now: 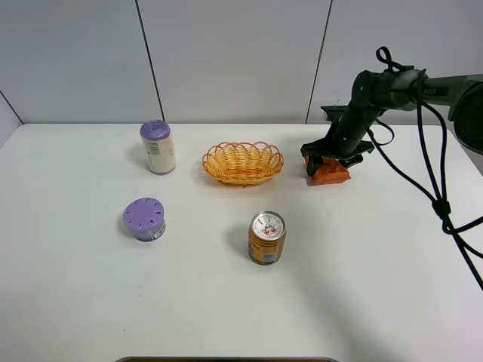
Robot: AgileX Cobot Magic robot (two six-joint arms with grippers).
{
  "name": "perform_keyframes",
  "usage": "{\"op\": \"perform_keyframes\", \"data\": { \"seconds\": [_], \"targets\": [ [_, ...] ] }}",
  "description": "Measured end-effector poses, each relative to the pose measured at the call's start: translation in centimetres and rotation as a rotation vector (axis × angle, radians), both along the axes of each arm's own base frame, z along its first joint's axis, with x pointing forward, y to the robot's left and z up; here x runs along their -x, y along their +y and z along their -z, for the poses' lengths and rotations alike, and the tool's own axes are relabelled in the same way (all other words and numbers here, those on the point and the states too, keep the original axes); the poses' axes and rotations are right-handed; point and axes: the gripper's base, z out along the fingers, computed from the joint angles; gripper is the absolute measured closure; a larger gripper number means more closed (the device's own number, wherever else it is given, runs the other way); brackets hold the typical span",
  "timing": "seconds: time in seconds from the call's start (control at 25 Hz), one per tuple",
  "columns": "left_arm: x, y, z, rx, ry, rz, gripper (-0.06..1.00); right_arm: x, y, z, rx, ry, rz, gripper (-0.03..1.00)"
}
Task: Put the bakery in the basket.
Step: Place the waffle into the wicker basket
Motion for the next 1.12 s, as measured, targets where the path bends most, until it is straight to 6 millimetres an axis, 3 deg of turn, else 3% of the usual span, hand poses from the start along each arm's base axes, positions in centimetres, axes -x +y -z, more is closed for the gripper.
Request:
{"op": "perform_keyframes", "data": {
  "seconds": [0.12, 0.52, 0.76, 0.88, 1.12],
  "targets": [
    [0.0, 0.0, 0.0, 0.0, 0.0, 0.0, -0.05, 0.0, -0.2, -1.6, 0.017, -0.029, -0.012, 0.29],
    [0.0, 0.0, 0.0, 0.0, 0.0, 0.0, -0.05, 0.9, 0.6, -10.2, -0.013, -0.218, -0.025, 0.29],
    [0.0, 0.0, 0.0, 0.0, 0.0, 0.0, -0.05, 1.5, 6.1, -13.8, -0.07, -0.311, -0.13, 0.29],
    [0.0, 0.0, 0.0, 0.0, 0.0, 0.0, -0.05, 2.5, 9.4, -14.1, -0.097, -0.314, -0.196, 0.29],
    [0.0, 0.0, 0.0, 0.0, 0.0, 0.0, -0.05, 4.2, 14.0, -14.2, -0.124, -0.333, -0.283, 0.29]
  ]
}}
